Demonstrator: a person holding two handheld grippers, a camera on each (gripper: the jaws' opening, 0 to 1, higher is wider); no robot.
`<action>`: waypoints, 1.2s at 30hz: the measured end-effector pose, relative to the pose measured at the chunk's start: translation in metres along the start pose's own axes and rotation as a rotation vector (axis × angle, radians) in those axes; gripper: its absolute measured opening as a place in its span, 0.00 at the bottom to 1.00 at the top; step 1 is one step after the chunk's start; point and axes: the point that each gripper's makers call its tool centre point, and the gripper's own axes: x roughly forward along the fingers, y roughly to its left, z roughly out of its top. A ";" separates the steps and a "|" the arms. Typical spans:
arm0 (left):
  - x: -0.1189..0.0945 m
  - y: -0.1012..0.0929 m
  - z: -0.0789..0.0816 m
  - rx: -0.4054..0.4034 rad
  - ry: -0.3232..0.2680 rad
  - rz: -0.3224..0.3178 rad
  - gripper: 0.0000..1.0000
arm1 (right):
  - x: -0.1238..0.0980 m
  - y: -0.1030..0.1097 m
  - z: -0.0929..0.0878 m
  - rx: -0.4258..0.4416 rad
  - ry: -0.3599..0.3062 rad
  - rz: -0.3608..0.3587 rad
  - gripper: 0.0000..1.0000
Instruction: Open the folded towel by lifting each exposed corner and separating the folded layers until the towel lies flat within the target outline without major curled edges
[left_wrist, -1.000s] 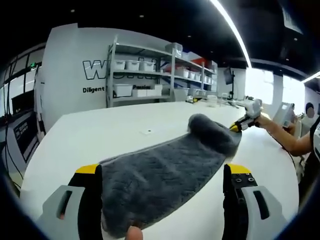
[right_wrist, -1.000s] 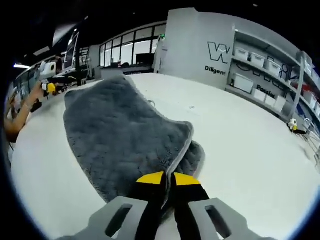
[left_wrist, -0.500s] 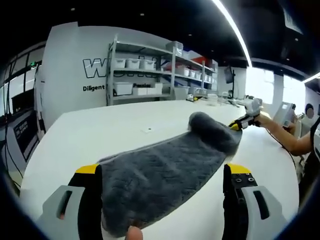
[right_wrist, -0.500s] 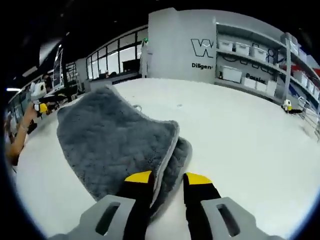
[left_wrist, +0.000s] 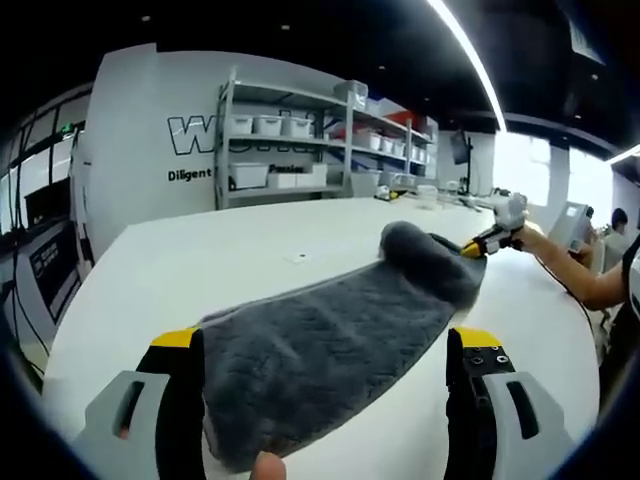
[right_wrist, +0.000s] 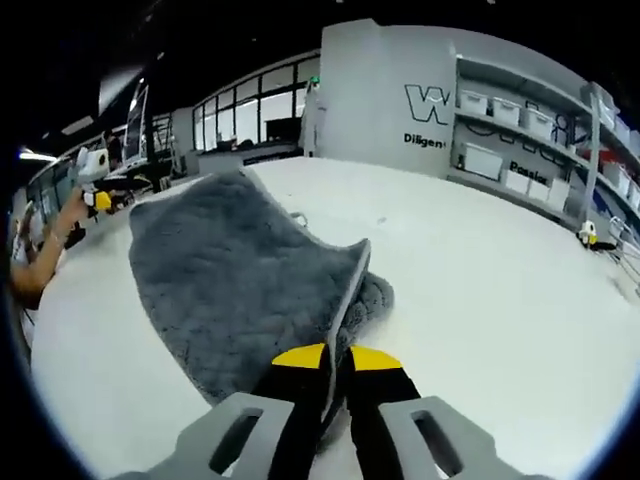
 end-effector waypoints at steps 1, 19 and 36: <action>0.000 0.000 0.000 -0.002 -0.001 -0.002 0.99 | -0.001 -0.001 0.004 -0.002 -0.016 -0.005 0.03; 0.000 0.001 -0.002 -0.001 0.011 -0.001 0.99 | -0.049 -0.077 0.025 -0.138 -0.095 -0.337 0.03; 0.001 0.001 -0.005 0.001 0.024 0.001 0.99 | -0.079 -0.137 -0.007 -0.264 0.063 -0.560 0.04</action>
